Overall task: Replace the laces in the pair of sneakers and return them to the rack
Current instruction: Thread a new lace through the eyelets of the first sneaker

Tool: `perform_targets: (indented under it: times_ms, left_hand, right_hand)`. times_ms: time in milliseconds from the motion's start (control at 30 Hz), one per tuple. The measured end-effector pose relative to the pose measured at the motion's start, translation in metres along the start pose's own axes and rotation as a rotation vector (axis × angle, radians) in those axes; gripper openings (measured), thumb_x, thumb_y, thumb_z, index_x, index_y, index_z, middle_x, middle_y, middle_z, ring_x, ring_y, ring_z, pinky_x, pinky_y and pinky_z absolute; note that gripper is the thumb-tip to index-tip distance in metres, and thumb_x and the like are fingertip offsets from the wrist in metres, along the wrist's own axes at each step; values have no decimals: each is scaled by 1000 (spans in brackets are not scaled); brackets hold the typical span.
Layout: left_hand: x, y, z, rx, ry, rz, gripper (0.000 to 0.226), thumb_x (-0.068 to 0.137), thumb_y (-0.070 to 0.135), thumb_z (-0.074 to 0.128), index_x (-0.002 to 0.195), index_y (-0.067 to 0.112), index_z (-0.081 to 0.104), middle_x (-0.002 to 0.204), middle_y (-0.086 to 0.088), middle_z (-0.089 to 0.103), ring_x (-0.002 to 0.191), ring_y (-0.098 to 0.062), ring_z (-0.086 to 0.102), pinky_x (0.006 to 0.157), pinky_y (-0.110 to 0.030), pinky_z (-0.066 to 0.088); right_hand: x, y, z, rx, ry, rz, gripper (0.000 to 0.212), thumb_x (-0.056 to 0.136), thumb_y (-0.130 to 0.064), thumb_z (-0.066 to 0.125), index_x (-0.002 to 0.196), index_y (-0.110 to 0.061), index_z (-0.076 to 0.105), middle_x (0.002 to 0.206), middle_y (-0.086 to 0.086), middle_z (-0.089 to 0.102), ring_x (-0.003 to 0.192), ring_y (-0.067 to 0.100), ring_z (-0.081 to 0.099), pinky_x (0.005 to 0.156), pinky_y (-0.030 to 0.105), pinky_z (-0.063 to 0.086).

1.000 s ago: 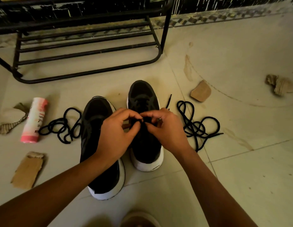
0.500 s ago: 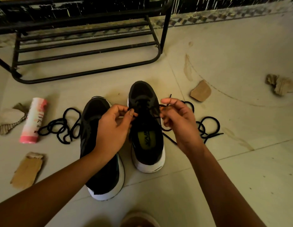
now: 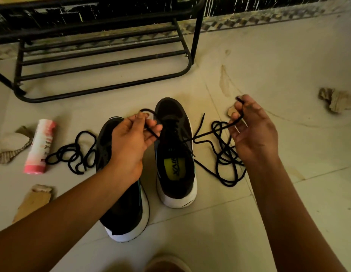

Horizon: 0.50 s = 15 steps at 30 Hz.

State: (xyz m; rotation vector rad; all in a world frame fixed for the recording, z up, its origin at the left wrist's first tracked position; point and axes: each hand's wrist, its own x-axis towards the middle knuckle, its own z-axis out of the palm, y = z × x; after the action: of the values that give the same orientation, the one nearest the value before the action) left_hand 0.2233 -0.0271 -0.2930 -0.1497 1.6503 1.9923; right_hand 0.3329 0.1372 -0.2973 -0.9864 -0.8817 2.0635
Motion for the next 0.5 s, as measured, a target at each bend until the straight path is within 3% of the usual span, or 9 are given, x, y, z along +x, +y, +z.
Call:
perform_targets:
  times_ms: [100, 167, 333, 500]
  left_hand:
    - [0, 16, 6, -20, -35, 35, 18, 98, 19, 44, 90, 15, 60, 71, 3, 70, 78, -14, 70, 78, -28, 56]
    - [-1, 29, 13, 14, -93, 92, 20, 98, 19, 42, 90, 16, 60, 76, 3, 72, 84, -14, 71, 79, -27, 56]
    - [1, 49, 25, 386, -336, 288, 21, 97, 21, 44, 89, 20, 63, 98, 5, 71, 96, -9, 68, 88, -25, 53]
    - [3, 50, 25, 643, -467, 368, 19, 95, 22, 49, 92, 27, 67, 96, 14, 69, 93, 2, 65, 75, -9, 48]
  right_hand:
    - [-5, 15, 6, -183, -13, 25, 22, 89, -2, 58, 110, -8, 56, 82, 2, 69, 51, 7, 50, 48, 18, 43]
    - [-10, 25, 12, -305, -116, 39, 14, 89, -2, 58, 102, -9, 57, 82, 2, 71, 49, 6, 49, 46, 17, 41]
    - [-25, 44, 30, -642, -417, -14, 13, 90, -6, 59, 92, -17, 67, 75, -4, 70, 47, -1, 48, 46, 12, 37]
    - [-36, 35, 43, -660, -605, -3, 17, 92, 2, 51, 101, 3, 65, 70, -5, 60, 46, -7, 51, 47, 6, 38]
